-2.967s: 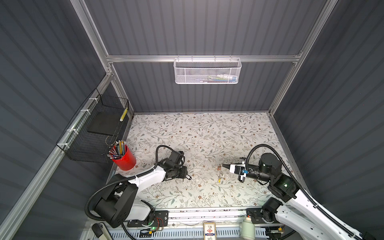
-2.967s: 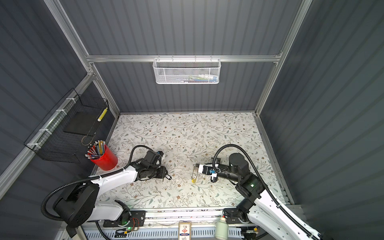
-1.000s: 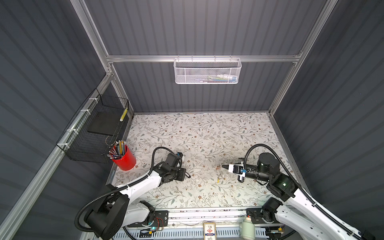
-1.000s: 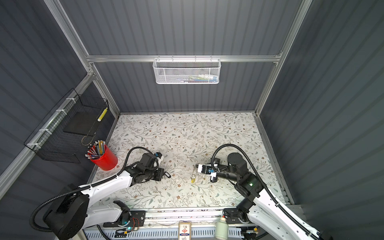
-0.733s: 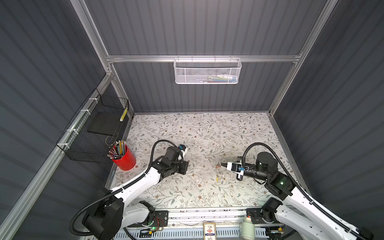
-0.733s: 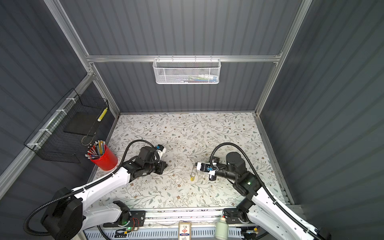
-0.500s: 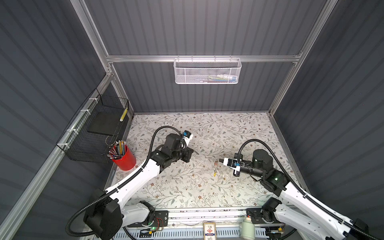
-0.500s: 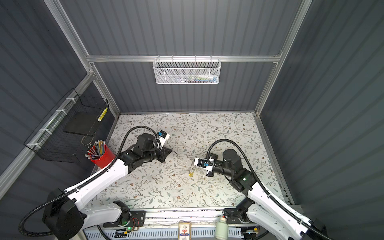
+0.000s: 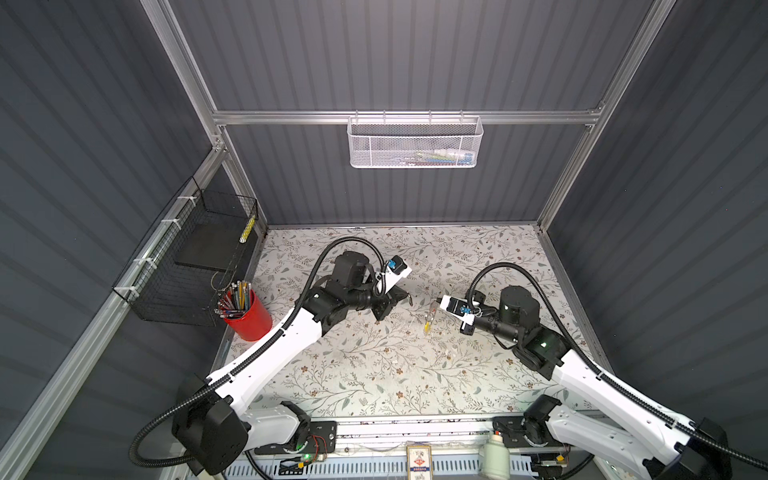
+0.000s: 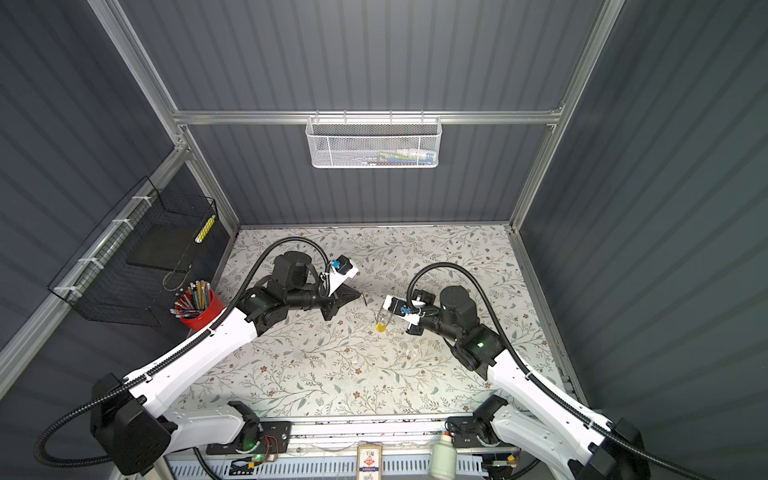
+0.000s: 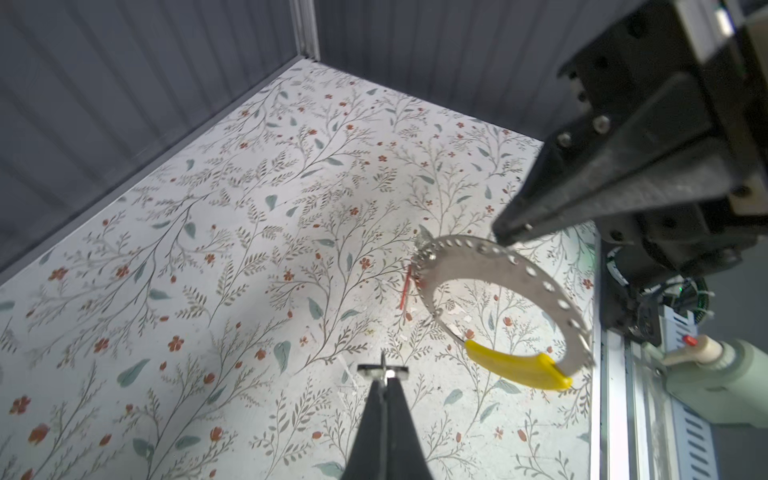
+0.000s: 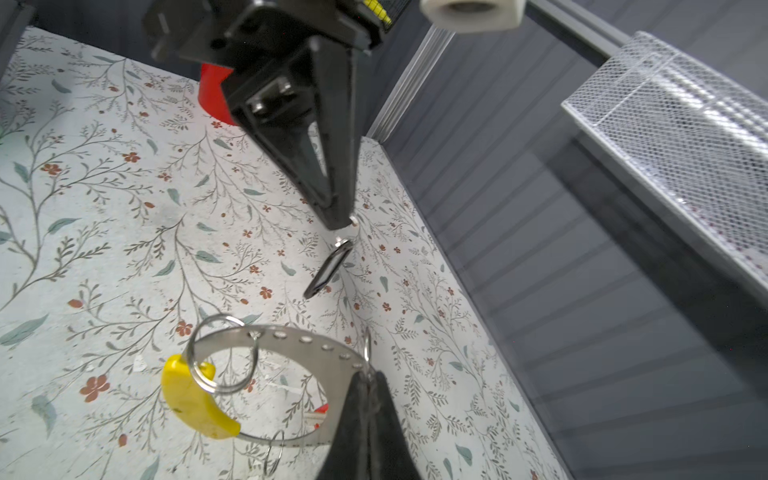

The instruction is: Put the keys on the keyring

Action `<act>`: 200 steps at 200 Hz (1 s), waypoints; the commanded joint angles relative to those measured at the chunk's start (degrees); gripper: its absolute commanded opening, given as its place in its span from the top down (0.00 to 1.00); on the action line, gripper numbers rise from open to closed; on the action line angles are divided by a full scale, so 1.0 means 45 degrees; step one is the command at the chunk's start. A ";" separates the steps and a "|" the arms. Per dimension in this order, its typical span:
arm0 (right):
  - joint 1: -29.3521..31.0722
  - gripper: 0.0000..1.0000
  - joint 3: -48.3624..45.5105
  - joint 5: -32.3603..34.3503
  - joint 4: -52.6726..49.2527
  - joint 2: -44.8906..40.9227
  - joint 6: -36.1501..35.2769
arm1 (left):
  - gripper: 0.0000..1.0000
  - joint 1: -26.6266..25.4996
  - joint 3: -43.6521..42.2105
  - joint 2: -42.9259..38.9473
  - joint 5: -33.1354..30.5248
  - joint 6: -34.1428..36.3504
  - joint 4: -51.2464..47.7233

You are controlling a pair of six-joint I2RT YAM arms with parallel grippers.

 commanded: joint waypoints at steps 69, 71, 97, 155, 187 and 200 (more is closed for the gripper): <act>0.0467 1.00 0.0883 0.2217 -0.0130 0.0264 -0.0328 | 1.00 -0.0847 0.0620 -0.0274 0.1913 0.2348 0.0446; 0.0479 1.00 0.0872 0.2192 -0.0118 0.0254 -0.0352 | 1.00 -0.0877 0.0670 -0.0253 0.1864 0.2350 0.0395; 0.0591 1.00 0.0863 0.2038 -0.0103 0.0269 -0.0400 | 1.00 -0.1263 0.0934 0.0029 0.1275 0.2260 0.0286; 0.0804 1.00 0.0398 0.1550 0.0202 -0.0232 -0.0592 | 1.00 -0.1481 0.1366 0.0377 0.0534 0.1873 0.0162; 0.0772 1.00 -0.0141 0.2002 0.0322 -0.0715 -0.0514 | 1.00 -0.1464 0.1438 -0.0028 -0.0200 0.2150 -0.0599; 0.0765 1.00 -0.0321 0.1984 0.0267 -0.0905 -0.0483 | 1.00 -0.1466 0.1419 -0.0116 -0.0492 0.2259 -0.0870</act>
